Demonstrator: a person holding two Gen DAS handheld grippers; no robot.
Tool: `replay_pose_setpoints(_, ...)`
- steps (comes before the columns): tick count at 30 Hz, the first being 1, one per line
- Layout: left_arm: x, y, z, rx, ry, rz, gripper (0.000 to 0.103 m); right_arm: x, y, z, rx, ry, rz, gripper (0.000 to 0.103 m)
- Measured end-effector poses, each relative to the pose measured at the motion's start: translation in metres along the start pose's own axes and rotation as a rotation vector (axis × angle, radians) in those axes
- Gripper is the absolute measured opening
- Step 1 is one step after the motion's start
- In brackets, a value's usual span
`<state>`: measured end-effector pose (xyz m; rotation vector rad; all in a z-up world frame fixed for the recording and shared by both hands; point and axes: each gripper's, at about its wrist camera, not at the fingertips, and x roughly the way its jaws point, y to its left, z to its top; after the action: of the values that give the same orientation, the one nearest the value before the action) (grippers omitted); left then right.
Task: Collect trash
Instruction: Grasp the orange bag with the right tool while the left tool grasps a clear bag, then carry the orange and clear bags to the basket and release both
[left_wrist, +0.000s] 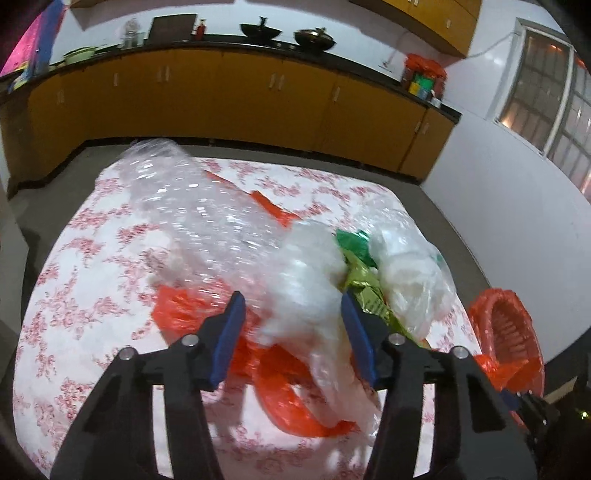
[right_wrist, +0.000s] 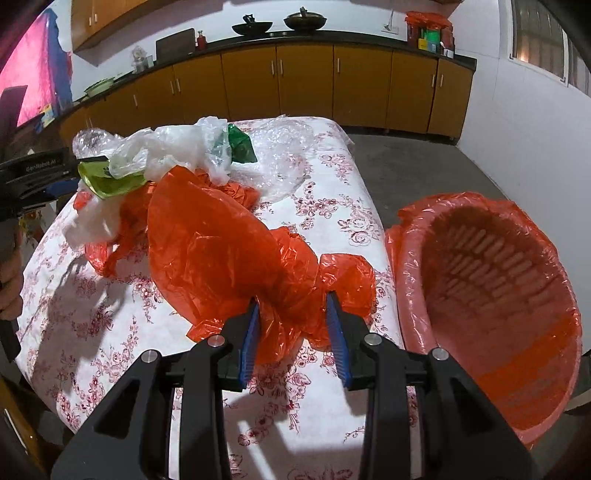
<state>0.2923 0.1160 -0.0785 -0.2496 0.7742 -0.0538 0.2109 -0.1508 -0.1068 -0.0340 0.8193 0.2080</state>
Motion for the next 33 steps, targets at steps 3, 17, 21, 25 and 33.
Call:
replay_pose_setpoints(3, 0.004, -0.007, -0.004, 0.027, 0.015, 0.006, 0.041, 0.0, 0.0, 0.0, 0.0, 0.0, 0.0, 0.035)
replay_pose_setpoints(17, -0.029, 0.001, -0.009, 0.018, -0.05, 0.012, 0.02, -0.014, -0.003, 0.001, 0.015, -0.019, 0.006, 0.035)
replay_pose_setpoints(21, -0.049, 0.008, -0.013, 0.007, -0.075, 0.016, 0.02, -0.022, -0.002, 0.002, 0.016, -0.034, 0.011, 0.035)
replay_pose_setpoints(25, -0.069, 0.013, -0.014, -0.005, -0.102, 0.015, 0.02, -0.031, -0.005, 0.003, 0.028, -0.05, 0.011, 0.035)
replay_pose_setpoints(33, -0.1, -0.012, -0.016, 0.024, -0.139, -0.033, 0.02, -0.054, -0.023, 0.007, 0.087, -0.083, -0.031, 0.035)
